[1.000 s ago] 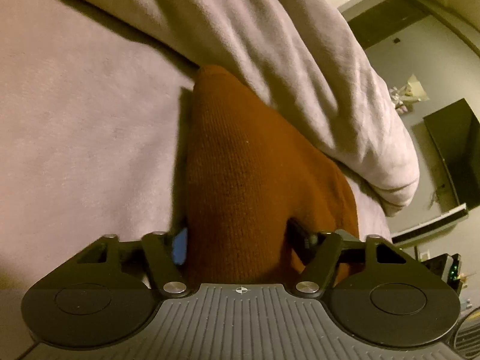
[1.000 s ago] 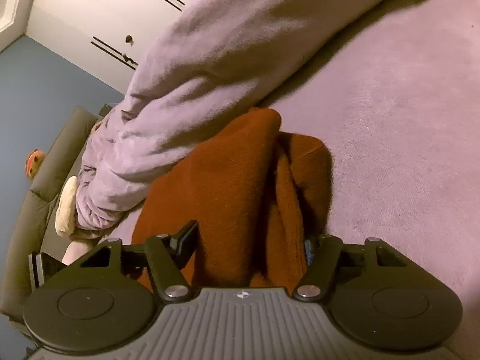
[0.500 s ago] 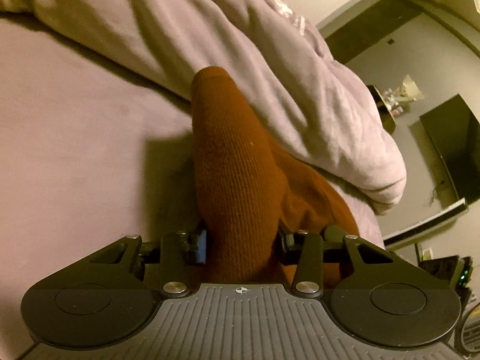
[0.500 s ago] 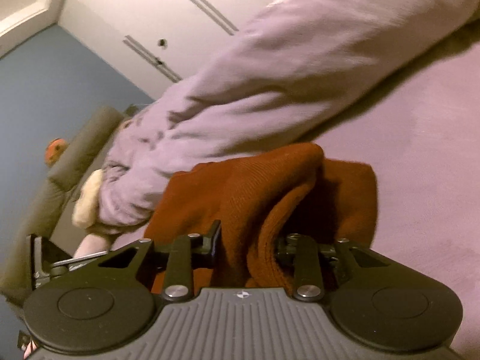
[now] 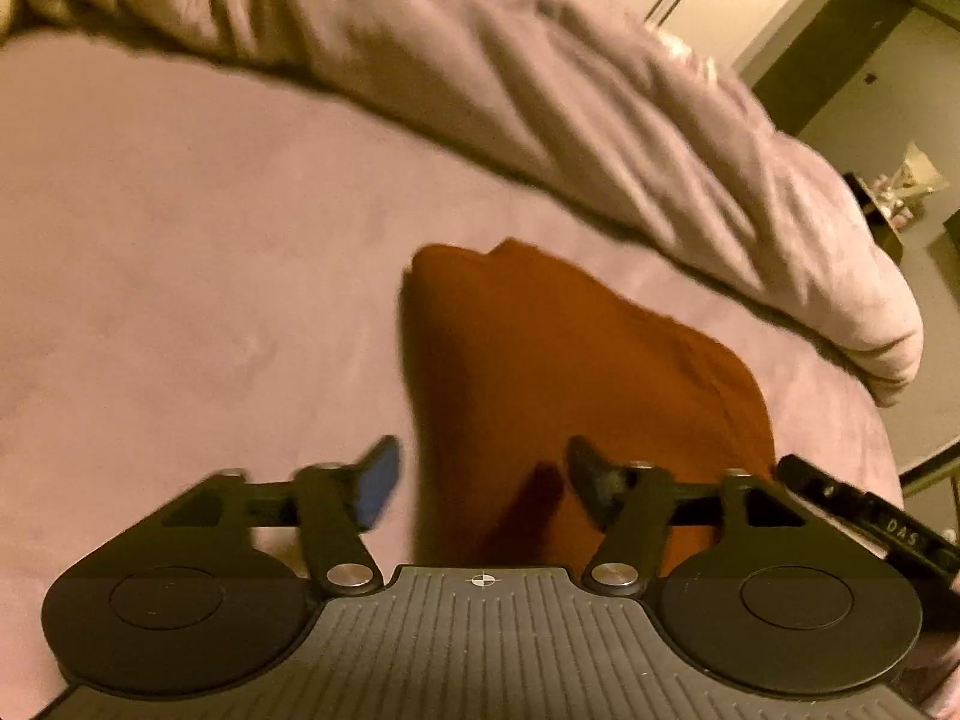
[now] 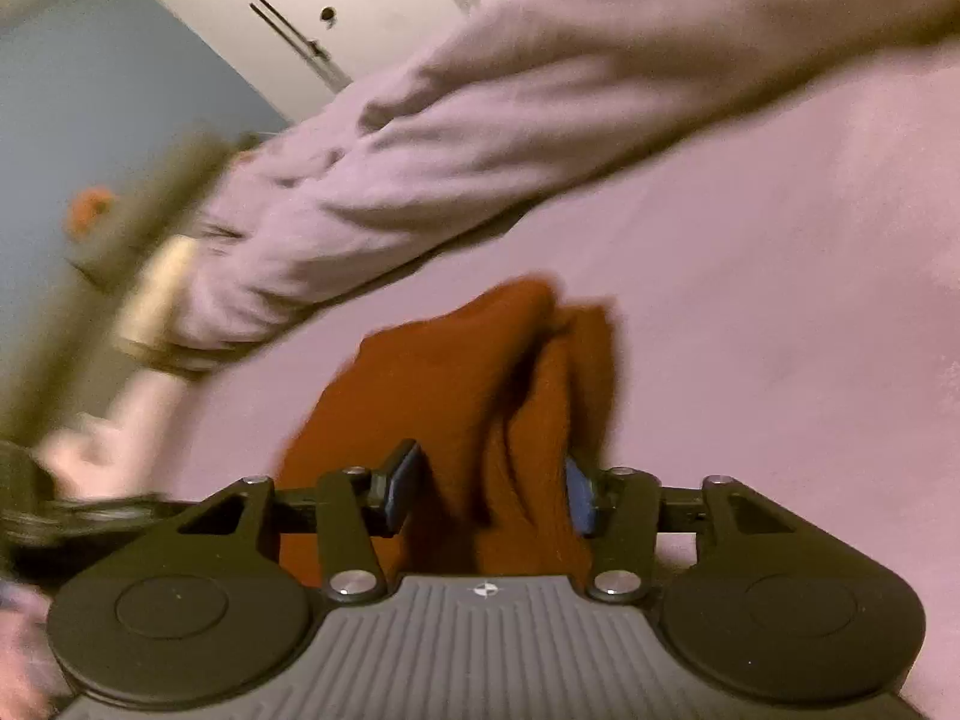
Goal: Fold small clothes
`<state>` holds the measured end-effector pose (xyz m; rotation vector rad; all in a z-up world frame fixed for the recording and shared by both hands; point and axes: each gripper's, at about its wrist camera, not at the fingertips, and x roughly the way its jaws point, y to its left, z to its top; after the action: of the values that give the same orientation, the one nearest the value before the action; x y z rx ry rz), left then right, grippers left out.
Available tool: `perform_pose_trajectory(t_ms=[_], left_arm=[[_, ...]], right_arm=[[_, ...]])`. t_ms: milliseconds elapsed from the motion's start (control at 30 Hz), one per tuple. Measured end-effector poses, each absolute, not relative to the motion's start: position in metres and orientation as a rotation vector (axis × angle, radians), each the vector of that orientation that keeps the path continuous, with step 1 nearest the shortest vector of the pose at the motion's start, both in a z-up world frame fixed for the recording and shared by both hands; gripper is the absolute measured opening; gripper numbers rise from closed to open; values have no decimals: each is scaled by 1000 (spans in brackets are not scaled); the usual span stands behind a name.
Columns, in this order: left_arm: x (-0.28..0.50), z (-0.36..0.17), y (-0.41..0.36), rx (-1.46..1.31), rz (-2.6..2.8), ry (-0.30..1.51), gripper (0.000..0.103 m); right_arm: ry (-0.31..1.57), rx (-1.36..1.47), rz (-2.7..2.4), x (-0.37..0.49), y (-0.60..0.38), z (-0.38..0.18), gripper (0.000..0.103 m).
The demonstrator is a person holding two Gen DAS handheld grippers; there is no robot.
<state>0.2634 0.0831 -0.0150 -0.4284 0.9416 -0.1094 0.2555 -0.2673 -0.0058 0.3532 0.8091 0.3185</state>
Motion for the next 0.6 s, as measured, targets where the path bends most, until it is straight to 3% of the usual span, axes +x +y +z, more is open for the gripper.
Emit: perform_pose_trajectory(t_ms=[200,267,333,467,600], left_arm=[[265,-11,58,-395,-83,874,77],[260,-17,47,-349,-67,871,77],[247,-23,45,-299,-44,856,77],[233,-39,45,-302,-49,858,82],[235,-43,34,-244,-20,871,90]], right_arm=[[690,199,367,245,-233,22,45],[680,140,423,245,-218,19,25],[711,60,447,246,-204,7,16],[694,-170,397,233,-202,-19,15],[693,-156,406,235,-214,-29,17]])
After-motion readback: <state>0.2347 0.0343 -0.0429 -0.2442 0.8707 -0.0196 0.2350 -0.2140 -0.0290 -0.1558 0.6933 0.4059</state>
